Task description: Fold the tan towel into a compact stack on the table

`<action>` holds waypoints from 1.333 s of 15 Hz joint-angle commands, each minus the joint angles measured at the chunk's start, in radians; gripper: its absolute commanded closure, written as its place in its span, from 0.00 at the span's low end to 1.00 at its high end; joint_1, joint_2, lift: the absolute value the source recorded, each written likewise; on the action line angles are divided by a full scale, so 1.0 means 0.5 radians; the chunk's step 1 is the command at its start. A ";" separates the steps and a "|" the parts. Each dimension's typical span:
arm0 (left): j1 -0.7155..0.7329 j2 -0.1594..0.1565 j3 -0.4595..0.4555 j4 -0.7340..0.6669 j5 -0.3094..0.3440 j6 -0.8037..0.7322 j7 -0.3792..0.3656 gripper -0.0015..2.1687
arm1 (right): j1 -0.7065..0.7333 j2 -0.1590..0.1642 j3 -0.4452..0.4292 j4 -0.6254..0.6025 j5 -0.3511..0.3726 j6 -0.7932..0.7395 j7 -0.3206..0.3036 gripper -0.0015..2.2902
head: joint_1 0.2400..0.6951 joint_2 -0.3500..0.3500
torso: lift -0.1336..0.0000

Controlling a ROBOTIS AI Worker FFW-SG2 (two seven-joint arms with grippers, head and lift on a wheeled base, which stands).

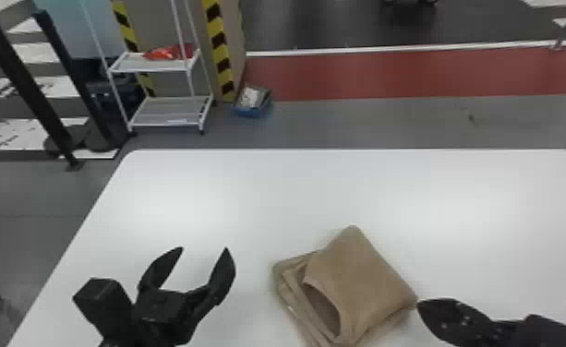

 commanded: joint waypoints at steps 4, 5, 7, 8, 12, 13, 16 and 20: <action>0.005 -0.005 0.005 -0.009 0.002 0.000 0.000 0.04 | -0.130 -0.002 0.075 0.226 0.214 0.009 0.097 0.96 | 1.00 0.66 | 0.15; 0.002 -0.005 0.002 -0.009 -0.001 0.000 0.000 0.04 | -0.179 -0.002 0.118 0.275 0.214 0.052 0.081 0.96 | 1.00 0.66 | 0.15; -0.005 -0.005 -0.007 -0.009 -0.004 0.006 0.000 0.04 | -0.275 0.001 0.204 0.358 0.211 0.126 -0.008 0.96 | 1.00 0.67 | 0.15; -0.014 -0.005 -0.010 -0.006 -0.004 0.012 0.000 0.04 | -0.327 0.004 0.238 0.401 0.208 0.162 -0.063 0.96 | 1.00 0.68 | 0.15; -0.051 -0.005 -0.029 0.010 -0.004 0.031 0.000 0.04 | -0.597 0.050 0.342 0.597 0.193 0.389 -0.314 0.96 | 1.00 0.68 | 0.15; -0.054 -0.005 -0.029 0.010 -0.004 0.031 0.000 0.04 | -0.655 0.080 0.348 0.646 0.202 0.396 -0.363 0.96 | 1.00 0.68 | 0.15; -0.100 0.000 -0.041 0.040 -0.004 0.049 0.000 0.04 | -0.802 0.117 0.361 0.778 0.156 0.439 -0.495 0.96 | 1.00 0.67 | 0.15; -0.127 0.009 -0.066 0.053 -0.004 0.074 0.000 0.04 | -0.980 0.154 0.428 0.987 0.141 0.457 -0.670 0.96 | 1.00 0.65 | 0.15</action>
